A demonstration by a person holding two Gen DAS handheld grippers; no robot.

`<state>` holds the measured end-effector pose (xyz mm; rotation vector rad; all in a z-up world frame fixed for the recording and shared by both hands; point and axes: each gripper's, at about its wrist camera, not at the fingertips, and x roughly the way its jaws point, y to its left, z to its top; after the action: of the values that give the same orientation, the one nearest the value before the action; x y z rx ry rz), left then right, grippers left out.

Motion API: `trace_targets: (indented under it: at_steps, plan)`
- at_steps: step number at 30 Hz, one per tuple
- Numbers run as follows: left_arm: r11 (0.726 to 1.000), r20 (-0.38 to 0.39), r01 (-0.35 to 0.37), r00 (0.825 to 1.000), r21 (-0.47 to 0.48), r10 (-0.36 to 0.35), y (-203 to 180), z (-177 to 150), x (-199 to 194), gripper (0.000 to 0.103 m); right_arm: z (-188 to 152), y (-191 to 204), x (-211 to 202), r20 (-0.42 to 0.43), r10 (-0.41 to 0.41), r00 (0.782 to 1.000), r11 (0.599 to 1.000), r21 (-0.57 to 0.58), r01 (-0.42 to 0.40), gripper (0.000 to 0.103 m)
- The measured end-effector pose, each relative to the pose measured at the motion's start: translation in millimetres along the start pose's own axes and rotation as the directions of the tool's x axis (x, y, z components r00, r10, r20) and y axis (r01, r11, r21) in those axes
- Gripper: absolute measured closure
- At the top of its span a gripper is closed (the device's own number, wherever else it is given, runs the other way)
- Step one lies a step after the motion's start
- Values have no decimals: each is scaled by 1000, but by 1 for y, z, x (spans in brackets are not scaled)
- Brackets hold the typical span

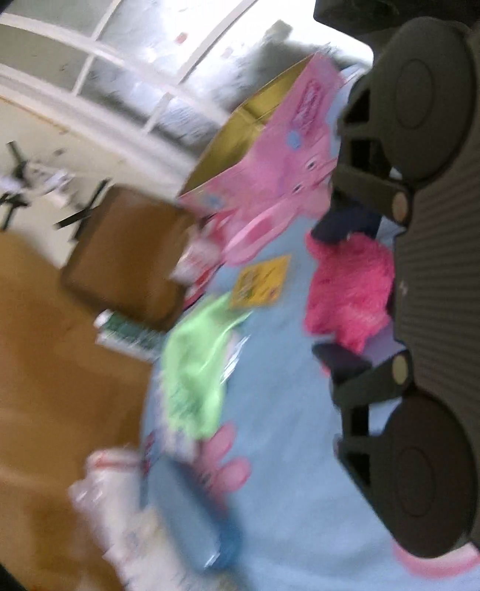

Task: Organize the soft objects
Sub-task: 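Grasp the pink fuzzy toy with the left tool and drop it into the tin, then grasp the light green cloth with the left tool and drop it into the tin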

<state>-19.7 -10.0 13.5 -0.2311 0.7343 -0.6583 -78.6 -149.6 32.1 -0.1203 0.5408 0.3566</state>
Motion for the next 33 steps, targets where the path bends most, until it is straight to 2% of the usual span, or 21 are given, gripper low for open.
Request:
trace_targets:
  at_steps: [3,5,8,11,16,20,22,24,25,26,28,30,33]
  plan:
    - [997,18,-55,998,56,54,-23,-8,5,51,-12,-5,-7,9,-4,1000,1000,17,4,61]
    - [997,-2,-26,1000,72,26,-36,-5,9,53,-16,-9,-16,28,-14,1000,999,33,13,68]
    - [990,-8,-9,1000,141,10,-63,2,21,53,-21,-25,-31,58,-60,997,995,78,55,70]
    - [973,10,47,999,225,-51,-99,21,35,53,-20,-52,-55,130,-141,981,982,141,123,71]
    - [920,51,145,983,365,-175,-163,64,68,53,-4,-101,-89,232,-325,917,934,232,272,70]
    - [895,48,161,979,415,-199,-199,85,111,52,2,-147,-93,217,-422,881,889,288,355,70]
    - [899,41,140,984,414,-172,-208,87,134,43,1,-167,-86,182,-457,870,866,313,390,69]
    - [905,34,106,991,412,-132,-213,88,152,41,1,-176,-78,127,-505,853,827,355,437,52]
    - [911,33,84,994,404,-107,-212,88,159,41,-1,-183,-78,112,-528,842,805,383,454,35]
    - [918,35,75,995,389,-95,-209,89,159,41,-5,-189,-83,121,-546,829,788,411,459,22]
    - [932,44,85,993,352,-108,-196,91,152,38,-10,-192,-87,130,-582,803,755,452,475,17]
    - [942,76,75,992,326,-106,-178,93,137,36,-9,-188,-87,130,-623,771,716,491,497,17]
    - [959,142,29,987,283,-72,-136,93,103,34,-7,-180,-102,219,-673,707,675,573,465,17]
